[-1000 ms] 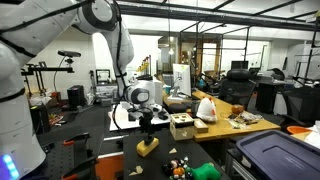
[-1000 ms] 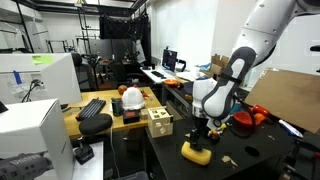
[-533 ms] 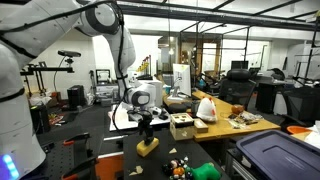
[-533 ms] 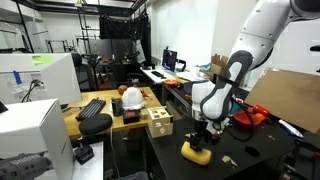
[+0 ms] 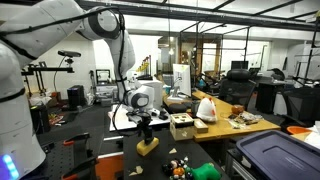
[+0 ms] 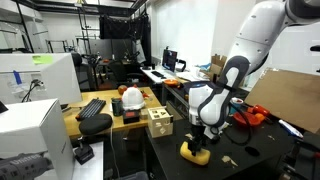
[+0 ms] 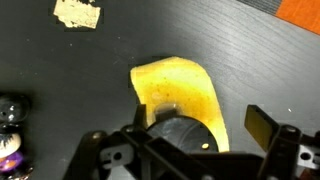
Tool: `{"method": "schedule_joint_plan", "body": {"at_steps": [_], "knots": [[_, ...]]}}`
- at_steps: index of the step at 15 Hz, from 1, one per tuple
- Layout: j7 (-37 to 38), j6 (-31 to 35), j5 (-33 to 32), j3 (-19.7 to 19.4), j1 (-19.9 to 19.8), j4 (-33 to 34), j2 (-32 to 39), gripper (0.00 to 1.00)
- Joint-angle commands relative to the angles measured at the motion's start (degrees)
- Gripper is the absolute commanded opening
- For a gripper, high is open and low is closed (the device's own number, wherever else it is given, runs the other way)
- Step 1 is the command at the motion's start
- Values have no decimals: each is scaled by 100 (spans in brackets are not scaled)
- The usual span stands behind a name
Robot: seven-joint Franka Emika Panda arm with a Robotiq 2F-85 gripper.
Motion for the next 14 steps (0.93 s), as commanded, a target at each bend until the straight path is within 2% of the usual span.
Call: {"method": "schedule_joint_plan", "body": {"at_steps": [1,9,14], "knots": [[-29,-21,-53,-106,136,149,78,100],[202,355,-227,-616,625,76,64,100],[158,446,-209,-702,736,79,84,100]]}}
